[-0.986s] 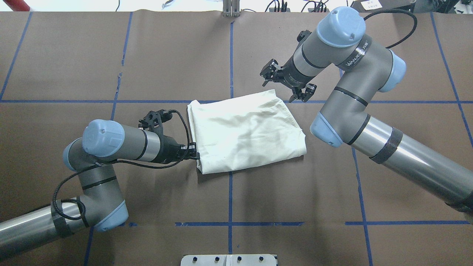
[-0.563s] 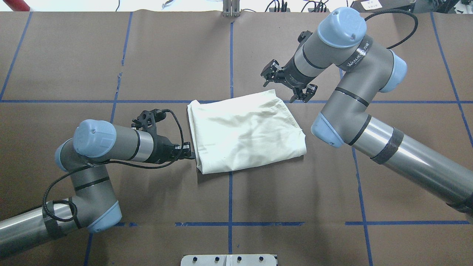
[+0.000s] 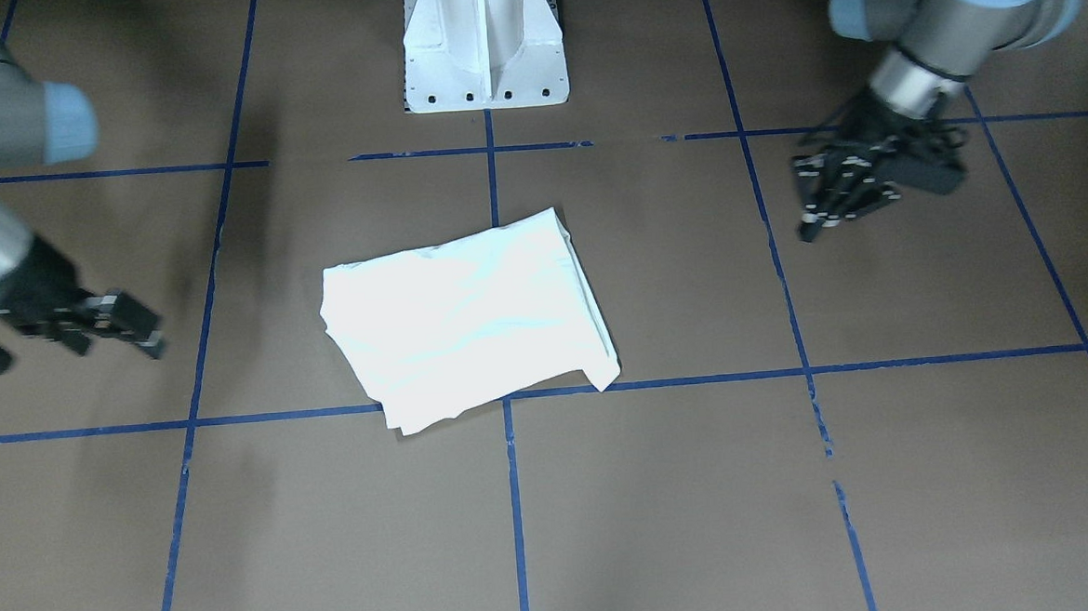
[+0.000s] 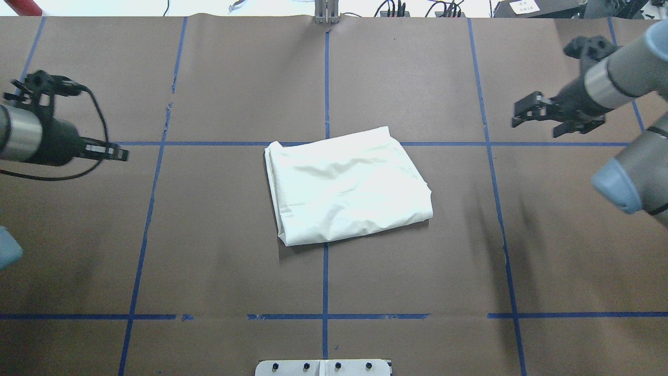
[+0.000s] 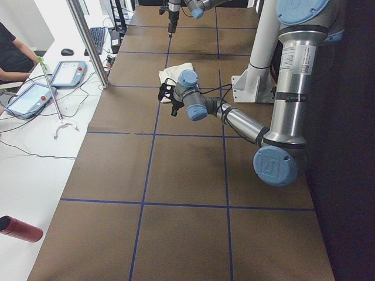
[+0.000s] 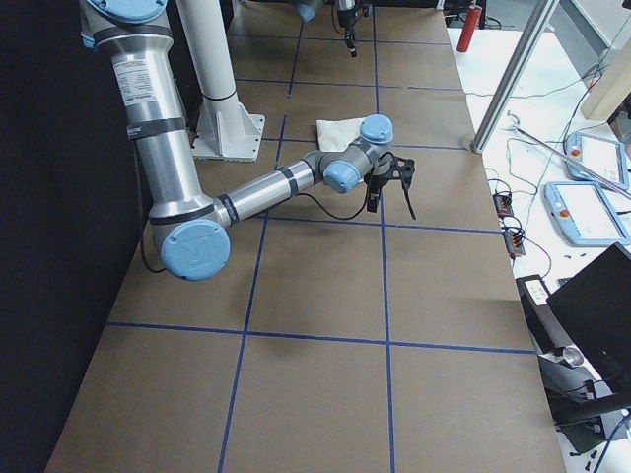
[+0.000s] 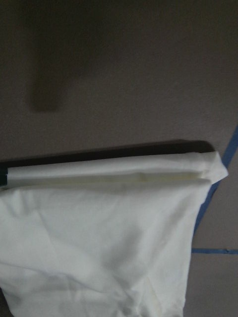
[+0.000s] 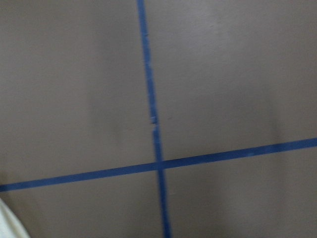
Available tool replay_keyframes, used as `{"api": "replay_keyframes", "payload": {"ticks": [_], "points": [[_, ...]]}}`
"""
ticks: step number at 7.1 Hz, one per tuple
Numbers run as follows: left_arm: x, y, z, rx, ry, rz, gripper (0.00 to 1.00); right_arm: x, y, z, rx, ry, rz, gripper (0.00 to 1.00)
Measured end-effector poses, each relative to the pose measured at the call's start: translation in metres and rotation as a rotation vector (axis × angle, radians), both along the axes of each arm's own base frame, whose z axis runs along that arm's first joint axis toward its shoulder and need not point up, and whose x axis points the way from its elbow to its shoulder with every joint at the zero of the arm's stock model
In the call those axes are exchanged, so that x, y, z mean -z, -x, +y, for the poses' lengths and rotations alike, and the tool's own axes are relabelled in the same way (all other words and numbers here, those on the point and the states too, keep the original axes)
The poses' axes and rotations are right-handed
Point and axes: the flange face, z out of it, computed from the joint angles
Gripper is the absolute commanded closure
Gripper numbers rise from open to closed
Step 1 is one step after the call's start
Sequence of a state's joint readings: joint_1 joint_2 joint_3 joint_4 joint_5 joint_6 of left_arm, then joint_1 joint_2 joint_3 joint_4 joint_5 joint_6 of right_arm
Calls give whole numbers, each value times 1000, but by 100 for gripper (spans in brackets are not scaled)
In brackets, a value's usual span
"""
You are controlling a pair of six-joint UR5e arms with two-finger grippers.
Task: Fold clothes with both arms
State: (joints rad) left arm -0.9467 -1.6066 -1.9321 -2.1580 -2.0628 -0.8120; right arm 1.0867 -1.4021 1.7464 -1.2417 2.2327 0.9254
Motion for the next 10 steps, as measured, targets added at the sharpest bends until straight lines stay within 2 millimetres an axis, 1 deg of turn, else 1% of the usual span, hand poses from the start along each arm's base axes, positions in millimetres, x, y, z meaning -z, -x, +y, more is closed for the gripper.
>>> {"api": "replay_keyframes", "payload": {"ticks": [1,2,3,4,5,6,7,8,9,10], "points": [[-25,68,-20,5,-60,-116,100,-38,-69,3,41,-60,39,0],[-45,131,-38,-1,-79,-232,100,-61,-123,5,75,-92,80,0],[-70,194,-56,-19,-53,-299,59,-75,-165,7,119,-110,117,0],[-100,245,-70,-48,4,-282,1,-89,-193,10,172,-121,143,0],[-127,270,-70,-80,48,-247,0,-103,-208,16,203,-111,154,0],[-156,280,-53,-104,95,-221,0,-118,-219,27,209,-84,157,0],[-183,282,-32,-114,144,-201,0,-134,-225,40,208,-53,159,0],[-194,283,-19,-110,173,-190,0,-146,-228,51,207,-30,163,0],[-192,282,-14,-103,181,-186,0,-153,-229,55,208,-19,165,0],[-193,275,-13,-114,183,-188,0,-158,-230,58,207,-8,167,0]]}}
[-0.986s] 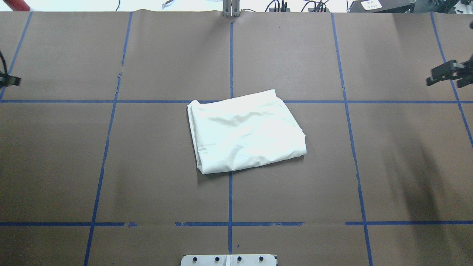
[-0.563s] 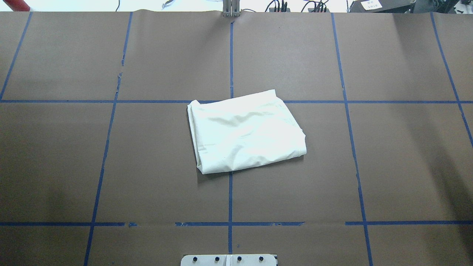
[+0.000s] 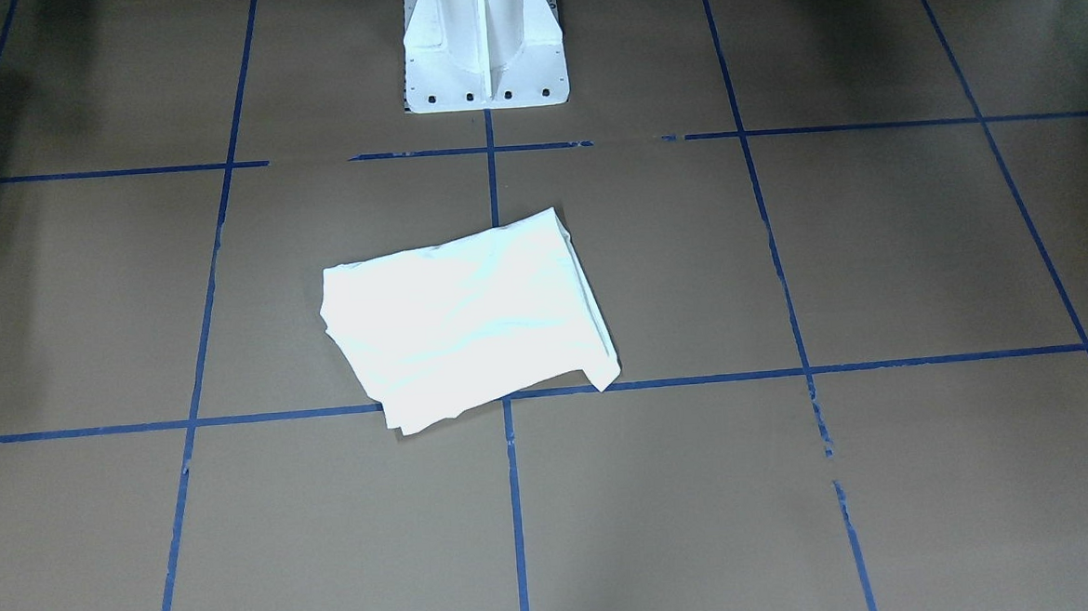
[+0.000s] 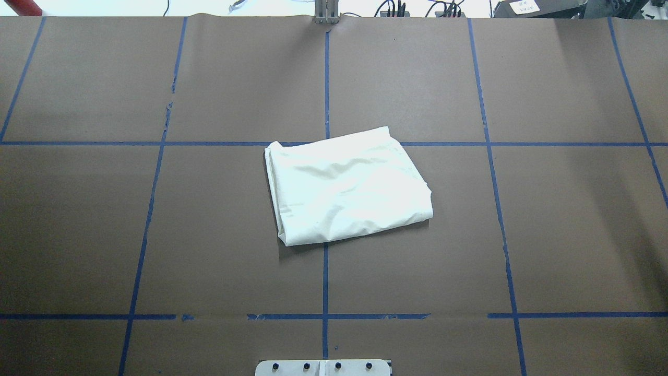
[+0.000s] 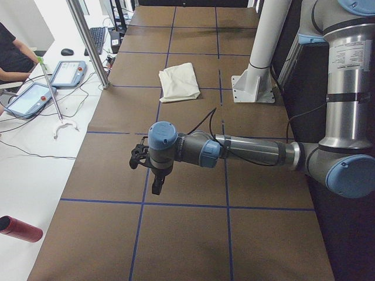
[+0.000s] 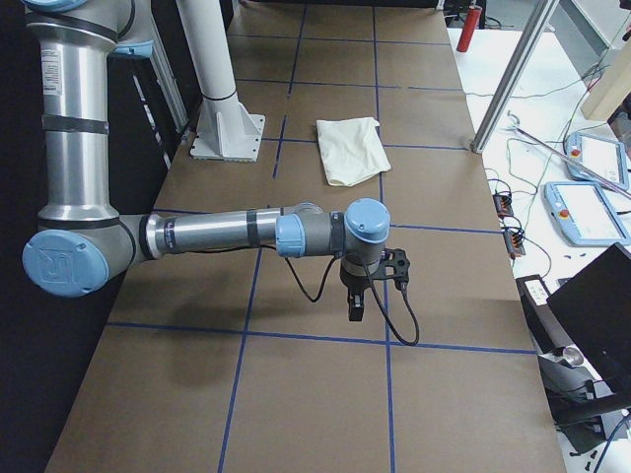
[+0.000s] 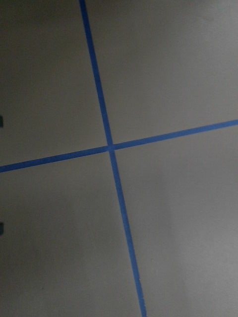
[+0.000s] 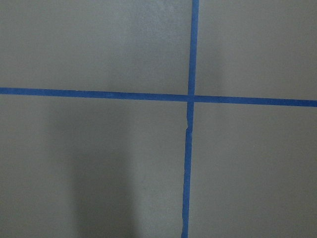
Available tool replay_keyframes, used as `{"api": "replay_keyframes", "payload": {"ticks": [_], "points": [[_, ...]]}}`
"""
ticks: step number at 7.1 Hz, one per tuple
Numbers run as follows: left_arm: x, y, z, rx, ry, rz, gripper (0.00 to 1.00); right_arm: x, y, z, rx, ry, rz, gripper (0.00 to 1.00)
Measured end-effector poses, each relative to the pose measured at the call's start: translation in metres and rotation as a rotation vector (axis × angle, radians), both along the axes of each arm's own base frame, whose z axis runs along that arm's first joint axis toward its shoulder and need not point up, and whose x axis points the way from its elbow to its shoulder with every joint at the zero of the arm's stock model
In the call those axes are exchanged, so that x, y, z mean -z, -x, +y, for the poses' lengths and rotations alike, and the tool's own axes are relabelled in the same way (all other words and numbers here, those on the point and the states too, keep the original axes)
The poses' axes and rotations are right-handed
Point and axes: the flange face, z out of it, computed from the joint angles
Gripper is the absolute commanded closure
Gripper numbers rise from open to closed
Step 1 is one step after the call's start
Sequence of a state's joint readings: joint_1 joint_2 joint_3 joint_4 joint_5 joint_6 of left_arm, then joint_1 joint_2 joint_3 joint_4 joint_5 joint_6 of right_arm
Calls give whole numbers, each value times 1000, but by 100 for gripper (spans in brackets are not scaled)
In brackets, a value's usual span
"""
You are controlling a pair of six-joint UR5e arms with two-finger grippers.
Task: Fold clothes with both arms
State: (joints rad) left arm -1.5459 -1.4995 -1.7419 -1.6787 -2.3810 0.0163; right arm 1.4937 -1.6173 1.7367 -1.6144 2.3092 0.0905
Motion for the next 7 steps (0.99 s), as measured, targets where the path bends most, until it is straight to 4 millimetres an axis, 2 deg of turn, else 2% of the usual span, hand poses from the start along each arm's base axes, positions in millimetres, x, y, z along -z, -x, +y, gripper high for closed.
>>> {"api": "replay_keyframes", "payload": {"ticks": [2,3,5,7], "points": [[-17,-32,0,-67,37,-14,0,-10,0,3,-6,25,3,0],[-23,-39,-1,-82,47,-27,0,-15,0,2,-7,36,3,0],[-23,-36,5,-78,59,-40,0,-22,1,-1,-4,50,1,0],[-36,-13,17,-33,101,-42,0,-27,1,-3,-4,60,1,0]]}}
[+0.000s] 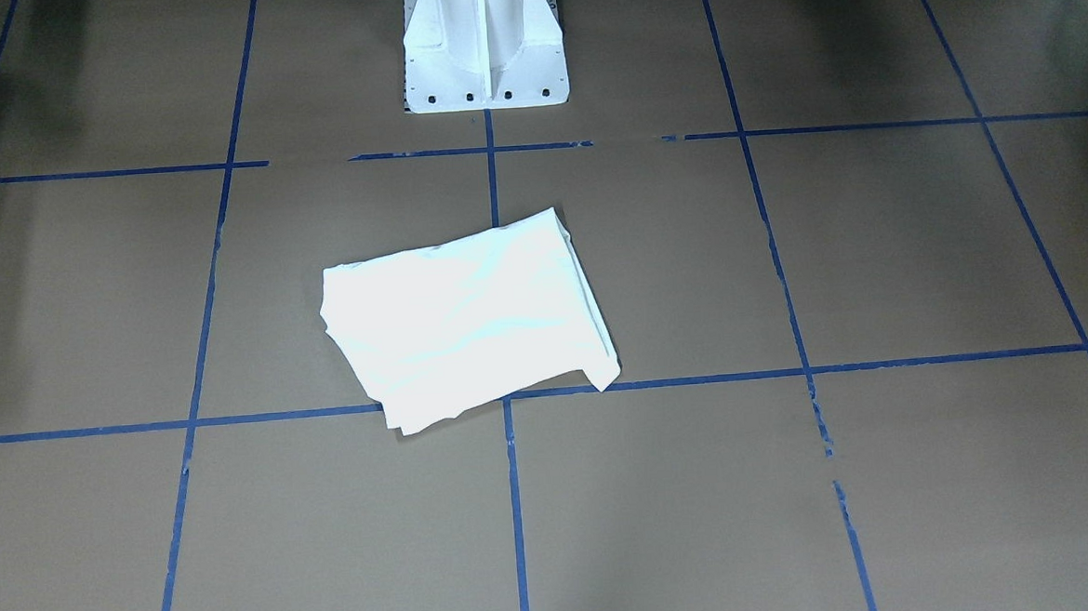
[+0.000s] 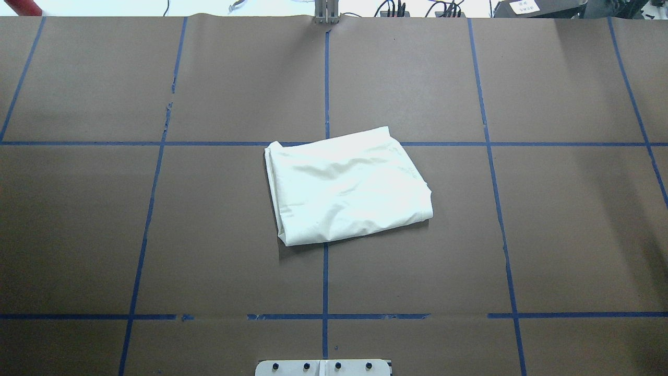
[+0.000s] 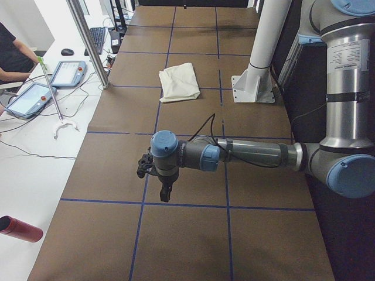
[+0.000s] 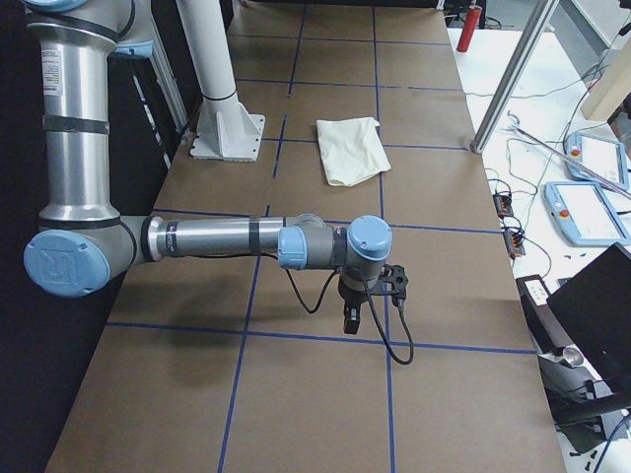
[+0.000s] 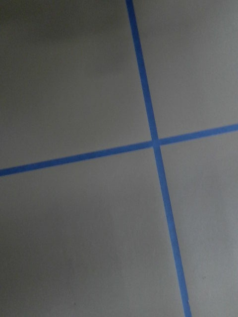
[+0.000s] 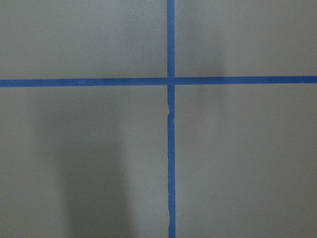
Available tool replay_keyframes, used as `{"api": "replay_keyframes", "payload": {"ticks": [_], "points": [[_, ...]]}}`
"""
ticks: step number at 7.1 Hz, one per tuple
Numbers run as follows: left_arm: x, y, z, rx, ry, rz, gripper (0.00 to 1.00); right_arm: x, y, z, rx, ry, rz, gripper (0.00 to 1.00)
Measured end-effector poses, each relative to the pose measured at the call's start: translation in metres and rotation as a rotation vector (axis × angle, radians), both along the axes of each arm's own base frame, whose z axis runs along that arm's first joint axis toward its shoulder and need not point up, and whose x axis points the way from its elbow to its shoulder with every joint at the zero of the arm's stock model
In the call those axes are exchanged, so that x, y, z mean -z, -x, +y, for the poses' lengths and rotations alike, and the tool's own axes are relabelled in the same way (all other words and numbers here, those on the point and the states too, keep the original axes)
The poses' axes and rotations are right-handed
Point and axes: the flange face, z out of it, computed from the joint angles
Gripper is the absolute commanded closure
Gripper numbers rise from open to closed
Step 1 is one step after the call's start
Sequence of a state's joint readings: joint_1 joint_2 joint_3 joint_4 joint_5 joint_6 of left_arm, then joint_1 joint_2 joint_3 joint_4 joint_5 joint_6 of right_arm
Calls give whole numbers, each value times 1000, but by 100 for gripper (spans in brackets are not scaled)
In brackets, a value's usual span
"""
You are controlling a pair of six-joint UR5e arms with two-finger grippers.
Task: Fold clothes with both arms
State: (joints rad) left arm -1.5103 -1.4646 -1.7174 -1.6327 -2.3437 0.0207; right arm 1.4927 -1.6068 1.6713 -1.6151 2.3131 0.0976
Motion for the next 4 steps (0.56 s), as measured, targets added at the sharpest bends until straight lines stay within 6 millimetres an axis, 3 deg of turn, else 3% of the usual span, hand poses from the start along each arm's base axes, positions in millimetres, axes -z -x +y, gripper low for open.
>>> {"api": "replay_keyframes", "payload": {"ticks": [4], "points": [[-1,14,-2,35,7,-62,0,3,1,-1,1,-5,-12,0]]}}
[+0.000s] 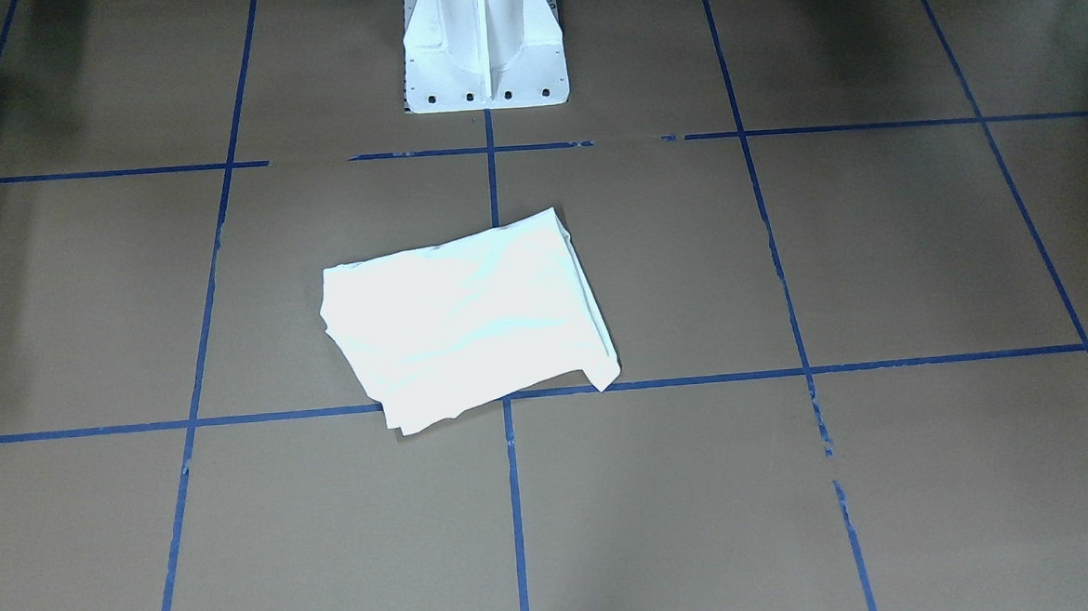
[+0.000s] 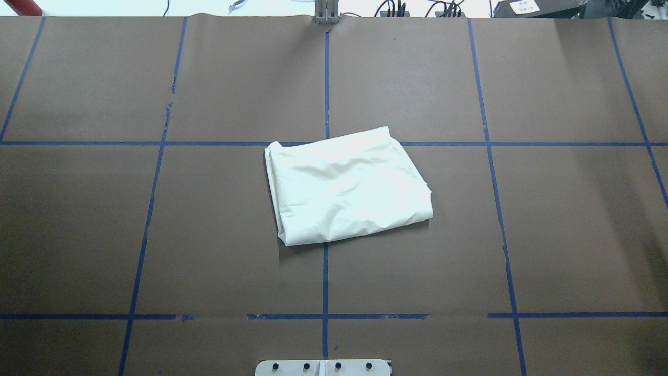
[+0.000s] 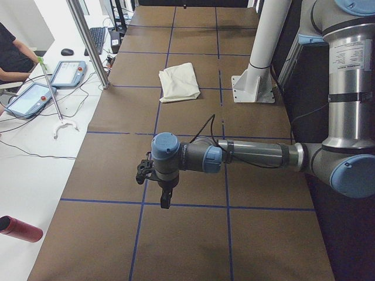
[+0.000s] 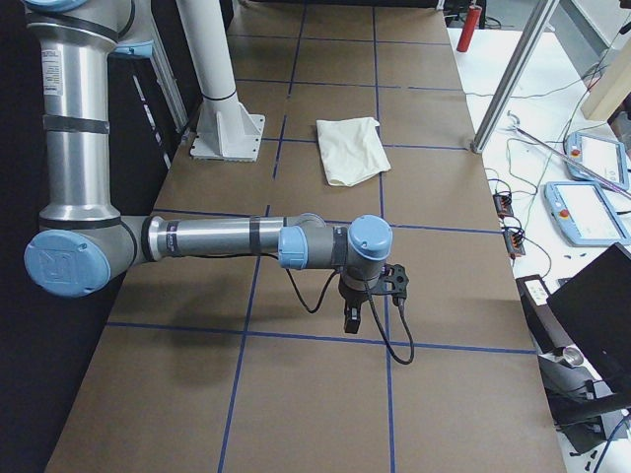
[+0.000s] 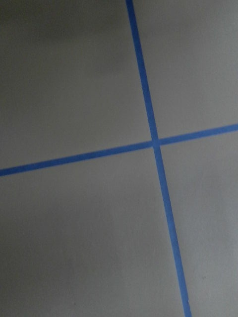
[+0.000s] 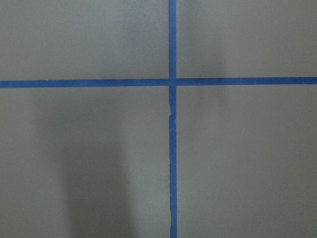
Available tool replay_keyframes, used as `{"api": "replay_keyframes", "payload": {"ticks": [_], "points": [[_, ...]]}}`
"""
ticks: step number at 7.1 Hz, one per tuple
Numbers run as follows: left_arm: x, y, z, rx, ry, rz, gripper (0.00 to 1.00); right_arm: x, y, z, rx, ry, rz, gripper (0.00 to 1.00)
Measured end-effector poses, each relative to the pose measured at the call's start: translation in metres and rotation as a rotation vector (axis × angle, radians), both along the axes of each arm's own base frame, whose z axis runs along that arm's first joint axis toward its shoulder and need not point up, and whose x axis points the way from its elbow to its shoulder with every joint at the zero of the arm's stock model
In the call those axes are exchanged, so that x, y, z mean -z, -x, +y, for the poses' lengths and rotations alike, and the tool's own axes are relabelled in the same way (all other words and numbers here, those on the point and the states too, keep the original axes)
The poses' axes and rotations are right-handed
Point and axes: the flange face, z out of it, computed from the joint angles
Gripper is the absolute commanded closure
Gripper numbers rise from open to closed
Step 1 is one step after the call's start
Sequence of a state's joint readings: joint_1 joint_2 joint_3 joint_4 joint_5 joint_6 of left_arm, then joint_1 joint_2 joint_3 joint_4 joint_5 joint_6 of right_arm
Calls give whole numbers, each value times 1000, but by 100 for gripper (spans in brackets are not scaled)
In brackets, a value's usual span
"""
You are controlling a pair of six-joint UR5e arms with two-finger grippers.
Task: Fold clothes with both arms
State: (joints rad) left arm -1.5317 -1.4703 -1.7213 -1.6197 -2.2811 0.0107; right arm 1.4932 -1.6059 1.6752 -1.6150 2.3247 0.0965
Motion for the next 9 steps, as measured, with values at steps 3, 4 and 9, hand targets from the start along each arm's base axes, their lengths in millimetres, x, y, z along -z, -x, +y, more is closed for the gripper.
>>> {"api": "replay_keyframes", "payload": {"ticks": [3,4,9], "points": [[5,1,-2,-3,-13,-5,0,6,2,-2,2,-11,-25,0],[3,0,-2,-5,-13,-4,0,7,2,-2,3,-12,-26,0],[-6,0,2,-9,7,-3,0,6,2,0,5,-12,-30,0]]}}
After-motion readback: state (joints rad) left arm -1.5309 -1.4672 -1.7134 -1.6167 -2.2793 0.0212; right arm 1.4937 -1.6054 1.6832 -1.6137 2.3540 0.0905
